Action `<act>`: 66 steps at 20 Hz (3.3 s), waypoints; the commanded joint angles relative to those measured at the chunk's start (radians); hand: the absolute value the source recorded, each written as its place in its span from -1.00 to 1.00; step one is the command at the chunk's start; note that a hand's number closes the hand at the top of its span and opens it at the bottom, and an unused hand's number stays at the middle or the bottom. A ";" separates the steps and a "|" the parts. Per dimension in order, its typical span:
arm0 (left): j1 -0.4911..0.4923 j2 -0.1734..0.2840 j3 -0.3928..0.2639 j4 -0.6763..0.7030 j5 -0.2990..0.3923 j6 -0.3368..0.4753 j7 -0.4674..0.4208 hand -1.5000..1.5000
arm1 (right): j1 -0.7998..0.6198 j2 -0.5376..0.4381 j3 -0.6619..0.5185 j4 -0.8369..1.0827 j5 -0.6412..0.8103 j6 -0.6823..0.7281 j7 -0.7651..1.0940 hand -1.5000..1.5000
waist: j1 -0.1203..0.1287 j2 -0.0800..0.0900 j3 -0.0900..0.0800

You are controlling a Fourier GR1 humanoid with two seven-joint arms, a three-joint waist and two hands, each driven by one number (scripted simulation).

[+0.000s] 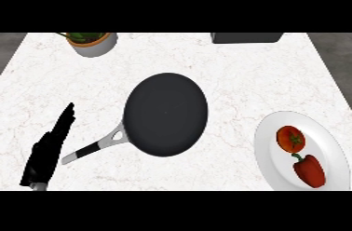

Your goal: Pick the bell pepper from the plate and place it in the pan

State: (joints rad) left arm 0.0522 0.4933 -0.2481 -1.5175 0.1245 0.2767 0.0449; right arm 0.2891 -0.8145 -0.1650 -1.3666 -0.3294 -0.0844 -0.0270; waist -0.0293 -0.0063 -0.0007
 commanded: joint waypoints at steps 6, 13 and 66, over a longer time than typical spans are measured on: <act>0.024 -0.025 -0.013 -0.044 -0.043 0.015 0.033 0.00 | 0.035 -0.218 -0.009 -0.126 -0.013 0.283 0.133 -1.00 | 0.030 0.005 0.000; 0.060 0.002 0.013 -0.118 -0.034 -0.039 0.047 0.00 | -0.128 -0.245 0.072 -0.196 -0.003 0.354 0.380 -1.00 | 0.052 0.007 0.000; 0.041 -0.224 0.185 -0.047 -0.228 -0.206 0.036 0.00 | -0.245 0.194 0.268 -0.217 0.512 0.694 0.869 -1.00 | 0.027 0.005 0.000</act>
State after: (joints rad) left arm 0.0644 0.2920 -0.0749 -1.5879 -0.0968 0.0912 0.1323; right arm -0.0099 -0.6431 0.1259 -1.5302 0.1503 0.5919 0.8169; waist 0.0000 -0.0015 -0.0015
